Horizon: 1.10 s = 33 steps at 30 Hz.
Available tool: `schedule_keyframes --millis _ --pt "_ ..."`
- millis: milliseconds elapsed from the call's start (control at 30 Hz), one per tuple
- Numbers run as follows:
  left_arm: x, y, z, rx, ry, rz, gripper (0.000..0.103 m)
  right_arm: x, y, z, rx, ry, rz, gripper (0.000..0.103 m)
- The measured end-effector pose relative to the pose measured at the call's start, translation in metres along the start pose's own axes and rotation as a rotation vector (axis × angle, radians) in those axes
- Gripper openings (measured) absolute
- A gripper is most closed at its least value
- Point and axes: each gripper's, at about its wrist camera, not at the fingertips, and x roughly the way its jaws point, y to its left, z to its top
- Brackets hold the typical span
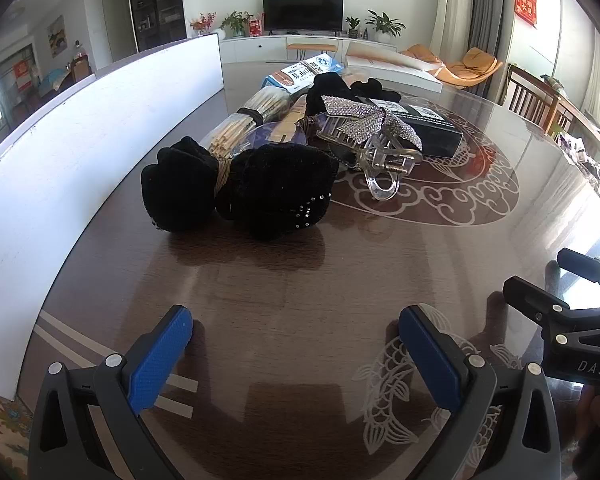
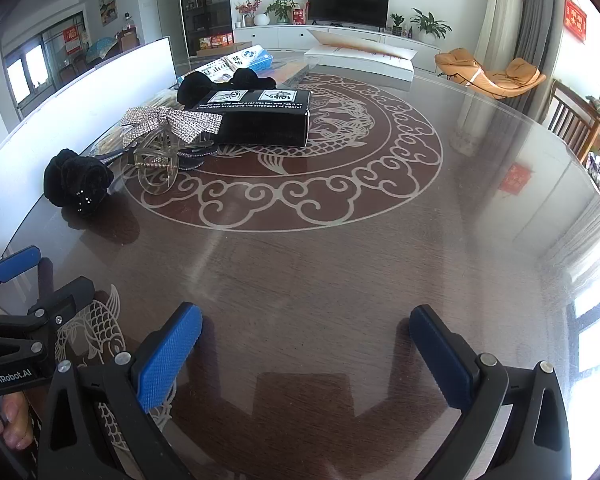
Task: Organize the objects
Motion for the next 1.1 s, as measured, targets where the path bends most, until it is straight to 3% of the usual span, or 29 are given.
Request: schedule_keyframes --millis 1100 --pt "-0.0033 -0.0001 -0.0067 -0.076 0.021 0.054 0.103 -0.0004 -0.0004 0.0002 0.001 0.000 -0.001 0.103"
